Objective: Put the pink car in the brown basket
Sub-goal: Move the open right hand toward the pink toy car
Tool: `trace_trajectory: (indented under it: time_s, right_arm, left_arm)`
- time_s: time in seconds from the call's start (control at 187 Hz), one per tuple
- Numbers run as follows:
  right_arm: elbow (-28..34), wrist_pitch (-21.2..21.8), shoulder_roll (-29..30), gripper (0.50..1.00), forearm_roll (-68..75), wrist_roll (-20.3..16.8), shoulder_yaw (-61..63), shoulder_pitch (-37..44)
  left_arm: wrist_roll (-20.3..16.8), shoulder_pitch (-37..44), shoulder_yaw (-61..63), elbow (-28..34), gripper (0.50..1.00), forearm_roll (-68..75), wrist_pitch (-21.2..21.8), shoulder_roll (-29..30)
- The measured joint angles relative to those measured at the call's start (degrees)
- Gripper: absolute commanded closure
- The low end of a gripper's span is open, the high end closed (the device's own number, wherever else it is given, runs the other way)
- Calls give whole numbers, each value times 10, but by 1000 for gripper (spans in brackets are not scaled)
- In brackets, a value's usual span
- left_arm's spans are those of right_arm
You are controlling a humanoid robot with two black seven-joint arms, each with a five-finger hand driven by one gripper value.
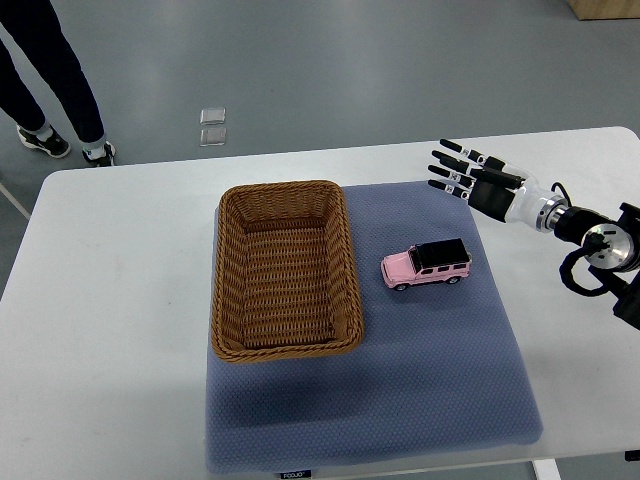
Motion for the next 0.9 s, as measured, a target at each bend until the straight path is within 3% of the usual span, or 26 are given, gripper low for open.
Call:
trace_trajectory:
  time_s: [0.717, 0.899]
  right_arm:
    - [-1, 0, 0, 574, -18, 2, -3, 25]
    - [-1, 4, 1, 574, -95, 56, -2, 28]
  left_arm:
    - [-2, -6, 2, 4, 500, 0, 7, 0]
    - [-2, -6, 3, 6, 500, 0, 7, 0]
